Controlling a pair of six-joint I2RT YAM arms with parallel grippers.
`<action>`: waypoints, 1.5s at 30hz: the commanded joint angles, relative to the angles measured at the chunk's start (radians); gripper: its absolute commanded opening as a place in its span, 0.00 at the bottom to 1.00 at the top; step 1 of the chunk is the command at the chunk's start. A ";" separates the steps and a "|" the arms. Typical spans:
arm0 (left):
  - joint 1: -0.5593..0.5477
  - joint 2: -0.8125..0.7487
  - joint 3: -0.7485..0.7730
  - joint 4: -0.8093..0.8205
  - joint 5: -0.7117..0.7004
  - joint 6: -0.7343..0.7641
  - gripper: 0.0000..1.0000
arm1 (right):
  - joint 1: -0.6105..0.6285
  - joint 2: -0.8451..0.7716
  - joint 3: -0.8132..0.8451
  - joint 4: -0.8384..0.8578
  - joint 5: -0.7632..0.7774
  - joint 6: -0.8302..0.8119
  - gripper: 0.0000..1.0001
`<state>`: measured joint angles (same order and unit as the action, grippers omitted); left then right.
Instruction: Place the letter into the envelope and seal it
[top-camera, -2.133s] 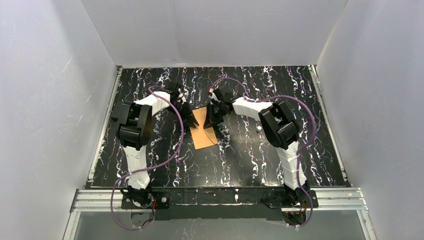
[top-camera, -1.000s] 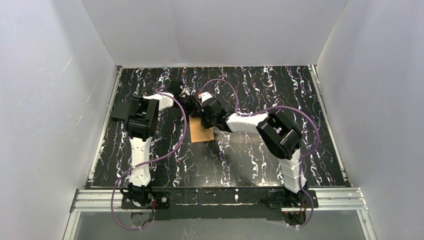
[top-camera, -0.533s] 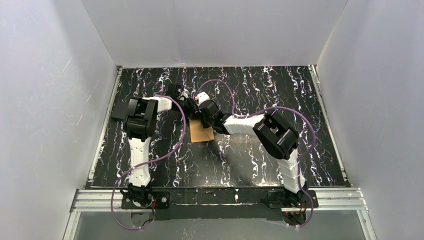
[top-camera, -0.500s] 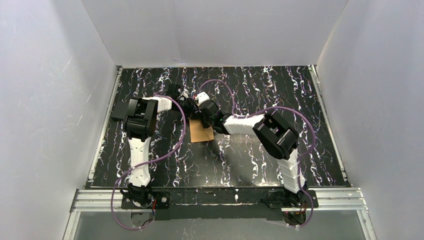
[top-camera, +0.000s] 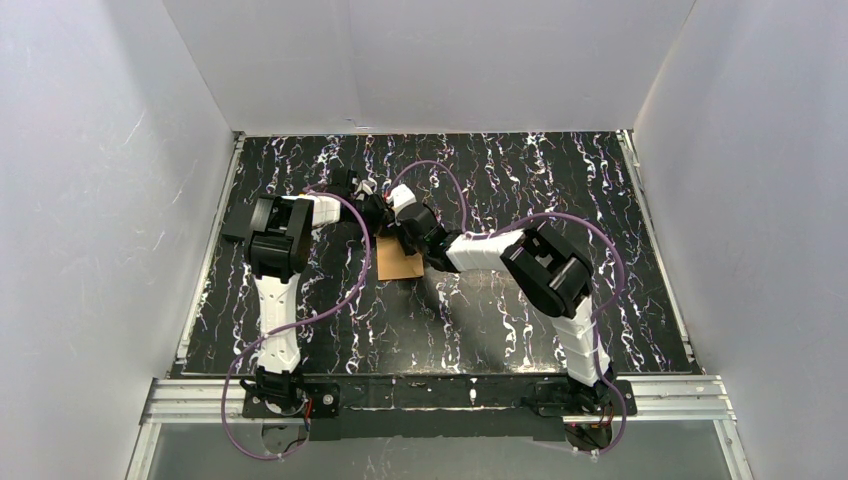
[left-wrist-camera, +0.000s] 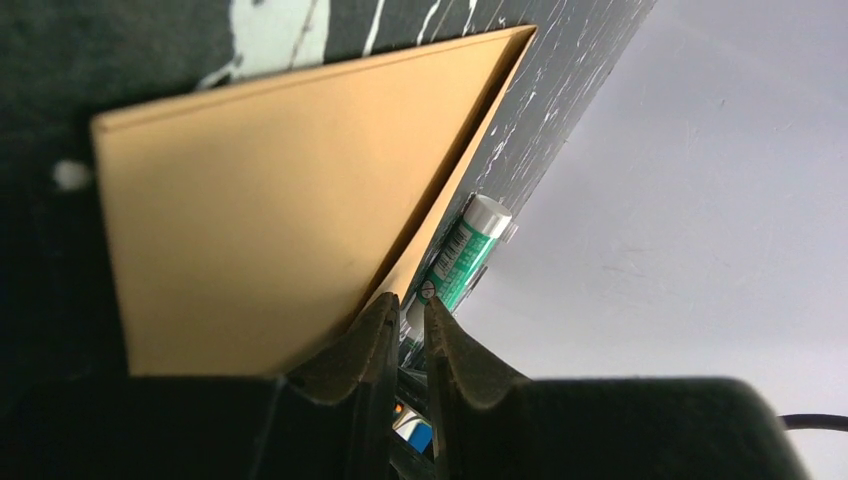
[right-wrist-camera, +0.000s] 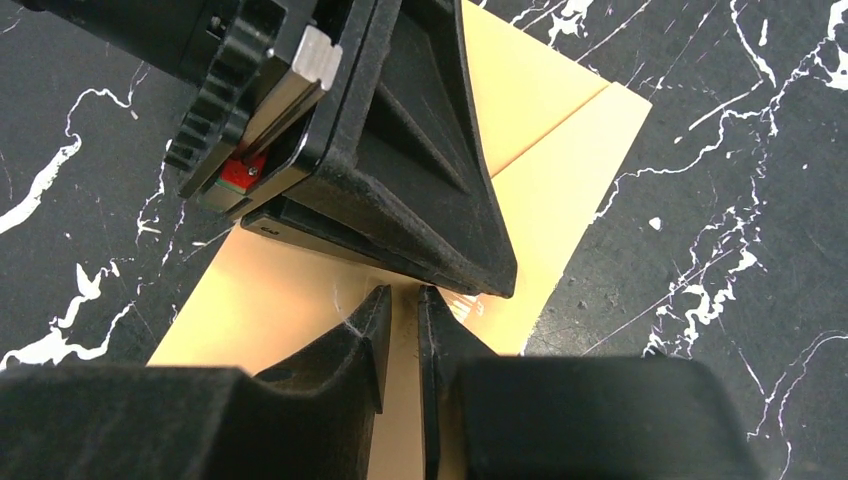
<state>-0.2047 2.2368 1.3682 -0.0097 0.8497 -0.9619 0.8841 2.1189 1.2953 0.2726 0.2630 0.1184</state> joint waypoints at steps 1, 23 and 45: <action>0.018 0.038 -0.053 -0.198 -0.019 -0.099 0.15 | 0.007 0.066 -0.108 -0.235 -0.036 -0.051 0.23; 0.022 0.061 0.018 -0.285 -0.078 -0.026 0.16 | 0.026 -0.158 -0.212 -0.396 -0.131 -0.044 0.26; -0.002 0.028 0.013 -0.455 -0.254 0.179 0.14 | 0.026 0.016 0.091 -0.445 -0.059 0.066 0.21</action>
<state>-0.1951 2.2288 1.4445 -0.2806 0.7795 -0.8482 0.9073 2.0422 1.3613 -0.1062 0.1902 0.1825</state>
